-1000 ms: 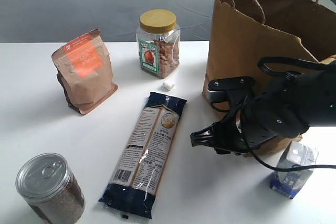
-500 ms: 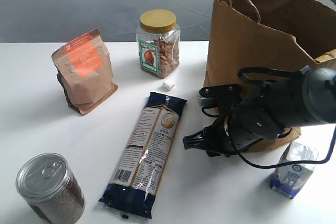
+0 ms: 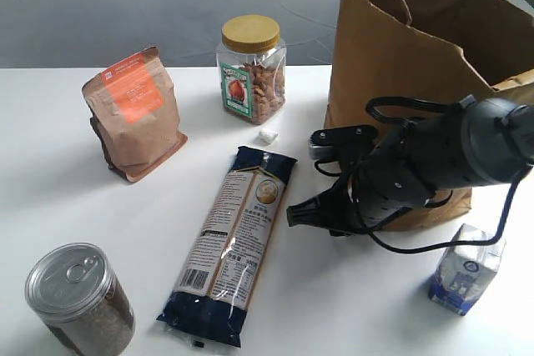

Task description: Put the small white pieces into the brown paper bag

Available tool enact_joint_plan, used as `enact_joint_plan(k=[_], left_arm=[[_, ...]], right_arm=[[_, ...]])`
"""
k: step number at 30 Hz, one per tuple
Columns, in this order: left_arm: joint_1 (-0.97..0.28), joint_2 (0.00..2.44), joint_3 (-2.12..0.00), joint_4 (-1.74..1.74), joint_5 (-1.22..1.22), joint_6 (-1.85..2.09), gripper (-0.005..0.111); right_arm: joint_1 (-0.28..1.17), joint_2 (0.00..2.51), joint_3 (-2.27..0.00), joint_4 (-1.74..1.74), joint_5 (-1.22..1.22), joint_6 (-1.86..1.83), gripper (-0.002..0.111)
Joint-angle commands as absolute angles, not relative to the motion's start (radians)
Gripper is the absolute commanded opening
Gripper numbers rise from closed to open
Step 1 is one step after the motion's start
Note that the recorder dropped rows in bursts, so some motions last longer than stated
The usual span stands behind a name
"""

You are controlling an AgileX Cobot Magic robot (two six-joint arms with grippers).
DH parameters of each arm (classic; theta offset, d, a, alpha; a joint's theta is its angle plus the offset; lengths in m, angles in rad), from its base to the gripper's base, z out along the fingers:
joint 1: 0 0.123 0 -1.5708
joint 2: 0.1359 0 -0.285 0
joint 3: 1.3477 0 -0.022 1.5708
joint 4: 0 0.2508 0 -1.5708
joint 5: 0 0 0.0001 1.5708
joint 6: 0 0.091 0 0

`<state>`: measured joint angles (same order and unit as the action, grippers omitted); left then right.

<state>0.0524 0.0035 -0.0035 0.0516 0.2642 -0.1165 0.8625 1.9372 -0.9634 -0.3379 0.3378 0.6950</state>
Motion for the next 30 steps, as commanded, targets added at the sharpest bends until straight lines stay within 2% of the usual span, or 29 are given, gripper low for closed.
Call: enact_joint_plan(k=[1,3,10,16,24,30], left_arm=[[0.046,0.000,0.000,0.044,0.262,-0.120,0.000],[0.046,0.000,0.000,0.044,0.262,-0.120,0.000],[0.046,0.000,0.000,0.044,0.262,-0.120,0.000],[0.046,0.000,0.000,0.044,0.262,-0.120,0.000],[0.046,0.000,0.000,0.044,0.262,-0.120,0.000],[0.046,0.000,0.000,0.044,0.262,-0.120,0.000]], right_arm=[[0.882,1.959,-0.956,-0.328,0.386,0.701,0.004],[0.909,1.947,-0.952,-0.328,0.390,0.701,0.000],[1.060,1.803,-0.873,-0.299,0.334,0.701,0.000],[1.153,1.576,-0.823,-0.262,0.309,0.699,0.000],[1.162,1.265,-0.823,-0.284,0.310,0.699,0.000],[1.092,1.075,-0.829,-0.350,0.300,0.701,0.000]])
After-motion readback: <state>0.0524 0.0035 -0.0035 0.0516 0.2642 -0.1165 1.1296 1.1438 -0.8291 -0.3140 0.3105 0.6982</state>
